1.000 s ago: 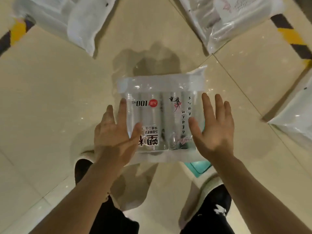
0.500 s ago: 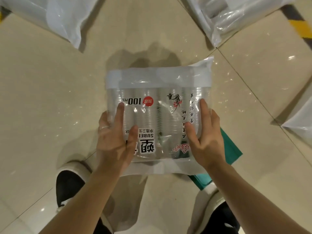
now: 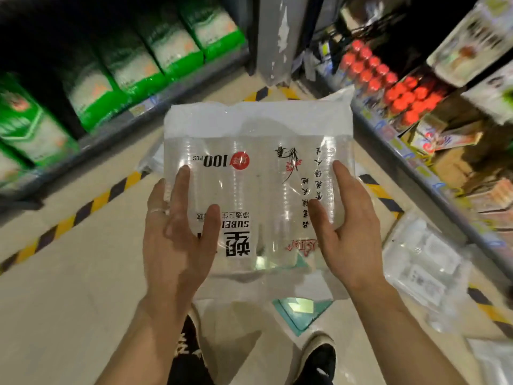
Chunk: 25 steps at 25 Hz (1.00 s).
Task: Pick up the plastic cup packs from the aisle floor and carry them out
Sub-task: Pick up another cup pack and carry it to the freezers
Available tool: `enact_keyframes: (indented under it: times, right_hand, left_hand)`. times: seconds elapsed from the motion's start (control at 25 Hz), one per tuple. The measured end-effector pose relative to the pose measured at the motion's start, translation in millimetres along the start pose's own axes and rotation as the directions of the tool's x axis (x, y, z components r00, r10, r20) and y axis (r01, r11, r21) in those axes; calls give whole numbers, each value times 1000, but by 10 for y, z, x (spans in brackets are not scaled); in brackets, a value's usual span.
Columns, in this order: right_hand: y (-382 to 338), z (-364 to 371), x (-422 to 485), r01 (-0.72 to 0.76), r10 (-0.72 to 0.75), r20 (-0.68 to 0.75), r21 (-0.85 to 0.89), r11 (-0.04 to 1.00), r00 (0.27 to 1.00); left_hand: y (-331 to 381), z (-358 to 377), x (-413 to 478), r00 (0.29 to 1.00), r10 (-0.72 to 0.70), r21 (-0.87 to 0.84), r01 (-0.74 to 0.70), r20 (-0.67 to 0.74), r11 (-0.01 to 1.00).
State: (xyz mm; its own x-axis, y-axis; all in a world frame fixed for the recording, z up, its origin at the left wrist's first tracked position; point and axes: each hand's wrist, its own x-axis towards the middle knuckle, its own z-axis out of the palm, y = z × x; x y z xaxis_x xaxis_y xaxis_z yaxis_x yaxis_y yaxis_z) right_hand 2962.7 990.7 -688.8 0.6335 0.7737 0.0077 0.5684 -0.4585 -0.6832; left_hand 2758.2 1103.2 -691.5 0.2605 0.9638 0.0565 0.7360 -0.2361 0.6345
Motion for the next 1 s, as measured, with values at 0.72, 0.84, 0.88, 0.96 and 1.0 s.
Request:
enact_keyframes:
  times: [0.72,0.84,0.88,0.96,1.0]
  right_hand:
    - [-5189,-4313,-271,485,-467,-165,90,870,869]
    - [-5511,-4464,-588,550,-522,-198,140,823,830]
    - [-5609,-4469,-669,575,-543,-204,160,802,814]
    - [-5793,-4433,-797,609,-581,-182,198,768,793]
    - [-5882,-4394,-847,624,-602,-163,225,749,781]
  left_hand:
    - [3421,-5854,64,872,183,32,-190,-453,981]
    - [3479,-6270,-352,832,152,52,-148,-533,988]
    - [3467,-6378,-471,821,125,60,-111,-557,992]
    - [3403,-6564,-702,807,61,69,-25,-588,997]
    - [3353,-6639,-809,797,28,65,13,-604,998]
